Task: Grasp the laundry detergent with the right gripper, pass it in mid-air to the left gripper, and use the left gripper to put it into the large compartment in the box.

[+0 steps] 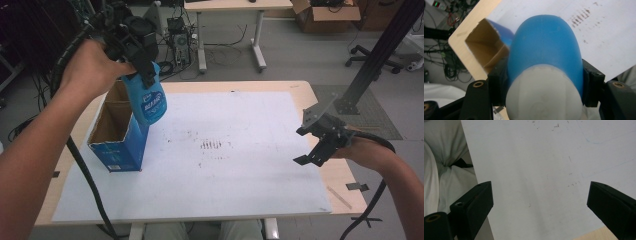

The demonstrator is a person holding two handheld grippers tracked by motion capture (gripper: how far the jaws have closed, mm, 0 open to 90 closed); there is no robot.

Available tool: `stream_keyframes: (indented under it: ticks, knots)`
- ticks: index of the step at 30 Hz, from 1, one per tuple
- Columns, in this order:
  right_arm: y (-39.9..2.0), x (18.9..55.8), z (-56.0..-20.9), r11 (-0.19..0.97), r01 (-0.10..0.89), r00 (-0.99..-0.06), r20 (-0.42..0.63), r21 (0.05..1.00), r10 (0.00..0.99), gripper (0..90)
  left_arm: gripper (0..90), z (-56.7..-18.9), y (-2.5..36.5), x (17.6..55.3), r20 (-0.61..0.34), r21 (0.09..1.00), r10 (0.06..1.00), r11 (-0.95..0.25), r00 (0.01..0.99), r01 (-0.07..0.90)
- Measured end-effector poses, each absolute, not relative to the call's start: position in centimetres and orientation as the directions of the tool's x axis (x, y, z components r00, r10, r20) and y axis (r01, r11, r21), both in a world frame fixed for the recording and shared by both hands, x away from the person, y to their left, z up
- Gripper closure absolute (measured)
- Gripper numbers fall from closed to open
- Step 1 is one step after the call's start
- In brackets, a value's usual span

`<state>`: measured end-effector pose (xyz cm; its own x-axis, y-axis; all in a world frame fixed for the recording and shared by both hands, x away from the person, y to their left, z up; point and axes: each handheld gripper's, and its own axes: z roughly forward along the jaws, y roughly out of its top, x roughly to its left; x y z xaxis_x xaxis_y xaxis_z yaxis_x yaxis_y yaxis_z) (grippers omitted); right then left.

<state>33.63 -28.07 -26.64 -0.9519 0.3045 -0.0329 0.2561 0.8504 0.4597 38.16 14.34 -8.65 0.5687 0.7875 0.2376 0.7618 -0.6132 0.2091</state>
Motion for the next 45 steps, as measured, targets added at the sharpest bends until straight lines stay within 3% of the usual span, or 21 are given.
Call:
stream_keyframes:
  ticks: [14,23,31,45]
  knots:
    - [-29.4,33.4,-27.0,0.848,0.269,-0.948,-0.030,0.457,0.317,6.1,38.2,-6.3,18.5,39.2,0.240,0.233,0.908,-0.397,0.343,0.888]
    - [-29.9,33.1,-27.1,0.845,0.263,-0.948,-0.037,0.465,0.316,6.3,38.2,-7.2,21.8,39.9,0.197,0.267,0.966,-0.218,0.168,0.939]
    - [-30.7,33.0,-27.4,0.837,0.281,-0.941,-0.035,0.470,0.336,6.3,38.2,-9.2,23.8,40.1,0.193,0.277,0.976,-0.155,0.103,0.948]
    - [-31.0,33.0,-28.1,0.821,0.305,-0.933,-0.023,0.482,0.360,6.4,38.2,-14.9,24.8,41.0,0.162,0.279,0.983,-0.131,0.088,0.951]
